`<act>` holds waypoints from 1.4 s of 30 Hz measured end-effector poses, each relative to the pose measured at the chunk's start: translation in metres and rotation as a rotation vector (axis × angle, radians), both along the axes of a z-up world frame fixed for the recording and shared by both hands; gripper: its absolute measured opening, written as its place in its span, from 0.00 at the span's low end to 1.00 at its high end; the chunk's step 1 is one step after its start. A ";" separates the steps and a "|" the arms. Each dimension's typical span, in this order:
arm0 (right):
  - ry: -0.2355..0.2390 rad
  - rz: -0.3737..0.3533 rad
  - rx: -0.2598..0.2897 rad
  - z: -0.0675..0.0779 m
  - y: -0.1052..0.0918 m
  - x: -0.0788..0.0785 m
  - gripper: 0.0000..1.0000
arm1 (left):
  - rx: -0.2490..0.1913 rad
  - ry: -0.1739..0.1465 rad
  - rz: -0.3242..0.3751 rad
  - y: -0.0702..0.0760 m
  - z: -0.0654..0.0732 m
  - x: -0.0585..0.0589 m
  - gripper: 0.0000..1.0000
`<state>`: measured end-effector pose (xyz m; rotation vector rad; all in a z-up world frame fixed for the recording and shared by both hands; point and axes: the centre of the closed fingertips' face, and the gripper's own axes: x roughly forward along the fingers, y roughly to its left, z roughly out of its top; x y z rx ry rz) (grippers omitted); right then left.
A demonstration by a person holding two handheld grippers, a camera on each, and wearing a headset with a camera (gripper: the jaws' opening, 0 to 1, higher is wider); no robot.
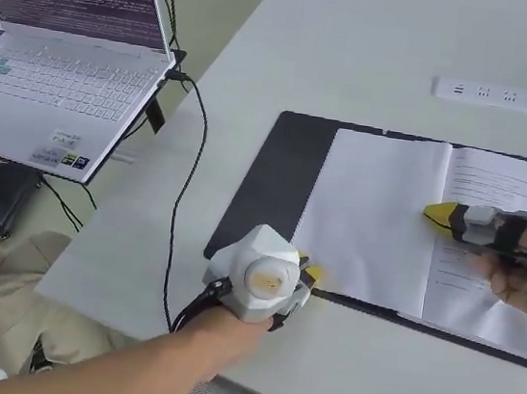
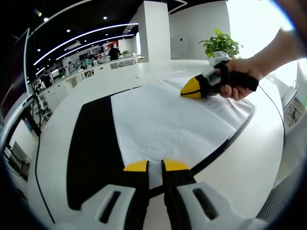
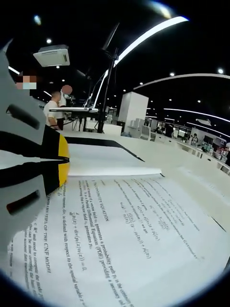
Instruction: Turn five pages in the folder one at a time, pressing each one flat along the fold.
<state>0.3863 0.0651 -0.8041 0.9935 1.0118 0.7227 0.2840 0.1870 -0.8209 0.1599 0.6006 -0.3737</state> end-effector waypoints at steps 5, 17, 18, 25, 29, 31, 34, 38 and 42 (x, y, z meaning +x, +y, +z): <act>0.005 0.003 0.005 0.000 0.000 -0.011 0.00 | 0.003 0.001 -0.004 0.000 0.001 -0.001 0.09; 0.019 0.018 0.022 -0.001 0.001 -0.035 0.00 | 0.005 -0.004 -0.009 -0.001 0.001 -0.001 0.09; 0.020 0.026 0.022 -0.002 0.001 -0.038 0.00 | 0.005 -0.005 -0.010 -0.001 0.001 -0.001 0.09; 0.033 0.052 0.035 -0.001 0.003 -0.059 0.00 | 0.002 -0.008 -0.010 -0.001 0.002 0.000 0.09; 0.041 0.069 0.046 -0.001 0.004 -0.069 0.00 | 0.002 -0.010 -0.008 -0.001 0.002 0.000 0.09; 0.047 0.082 0.045 -0.003 0.003 -0.072 0.00 | 0.002 -0.010 -0.010 -0.001 0.002 0.000 0.09; 0.049 0.112 0.042 -0.003 0.005 -0.084 0.00 | 0.002 -0.011 -0.011 -0.001 0.002 0.000 0.09; 0.055 0.122 0.054 -0.002 0.005 -0.099 0.00 | 0.004 -0.012 -0.016 0.000 0.002 0.000 0.09; 0.060 0.129 0.059 -0.003 0.004 -0.106 0.00 | 0.003 -0.013 -0.014 0.000 0.002 -0.001 0.09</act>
